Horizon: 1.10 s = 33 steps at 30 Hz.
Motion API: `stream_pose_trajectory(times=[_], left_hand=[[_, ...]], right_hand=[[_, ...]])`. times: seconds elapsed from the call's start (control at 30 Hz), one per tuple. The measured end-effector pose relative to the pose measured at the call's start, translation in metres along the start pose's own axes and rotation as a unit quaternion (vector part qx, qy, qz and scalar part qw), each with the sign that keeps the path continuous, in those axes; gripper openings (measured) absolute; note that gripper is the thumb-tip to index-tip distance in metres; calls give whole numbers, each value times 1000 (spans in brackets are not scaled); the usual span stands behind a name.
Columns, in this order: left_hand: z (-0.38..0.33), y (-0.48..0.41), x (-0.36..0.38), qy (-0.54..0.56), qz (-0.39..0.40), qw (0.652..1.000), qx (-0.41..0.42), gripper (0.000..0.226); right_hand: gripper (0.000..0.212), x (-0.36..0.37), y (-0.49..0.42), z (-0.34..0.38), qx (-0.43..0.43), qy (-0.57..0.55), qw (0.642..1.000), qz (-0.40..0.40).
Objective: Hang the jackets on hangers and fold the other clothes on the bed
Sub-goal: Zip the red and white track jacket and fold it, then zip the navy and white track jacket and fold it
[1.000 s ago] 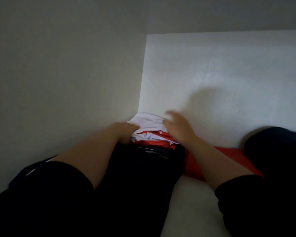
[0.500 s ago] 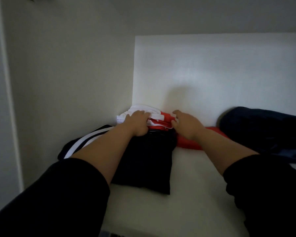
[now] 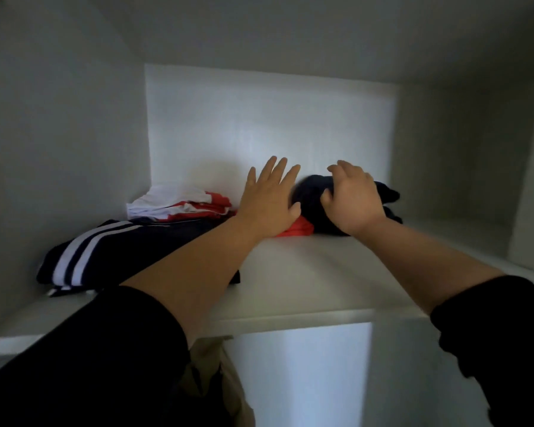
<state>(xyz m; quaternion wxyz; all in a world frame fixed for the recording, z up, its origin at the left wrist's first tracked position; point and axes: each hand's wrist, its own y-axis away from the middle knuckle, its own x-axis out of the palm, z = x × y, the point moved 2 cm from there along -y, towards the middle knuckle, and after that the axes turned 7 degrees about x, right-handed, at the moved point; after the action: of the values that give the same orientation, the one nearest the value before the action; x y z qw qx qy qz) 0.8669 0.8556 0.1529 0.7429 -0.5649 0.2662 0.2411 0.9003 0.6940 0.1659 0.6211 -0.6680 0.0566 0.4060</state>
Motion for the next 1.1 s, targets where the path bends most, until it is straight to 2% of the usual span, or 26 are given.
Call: stream_pose_trajectory(times=[0.27,0.43,0.57,0.73,0.9,1.1], left_hand=[[-156,-30,-19,46,-38,992,112,75],[-306,-21,-47,139,-75,966,206,80],[-455,12,-102,232,-124,910,320,81],[-645,76,-201,353,-212,807,424,72],[-820,157,-294,430,-183,745,476,72],[-991,250,-378,441,-166,674,568,74]], right_hand=[[56,-101,84,-108,80,156,984,-12],[63,-211,194,-196,165,256,952,-31],[63,-335,304,-250,211,339,916,-49],[59,-492,454,-291,299,431,851,-42],[61,-637,599,-316,399,509,762,-12],[60,-761,752,-348,493,548,676,-22]])
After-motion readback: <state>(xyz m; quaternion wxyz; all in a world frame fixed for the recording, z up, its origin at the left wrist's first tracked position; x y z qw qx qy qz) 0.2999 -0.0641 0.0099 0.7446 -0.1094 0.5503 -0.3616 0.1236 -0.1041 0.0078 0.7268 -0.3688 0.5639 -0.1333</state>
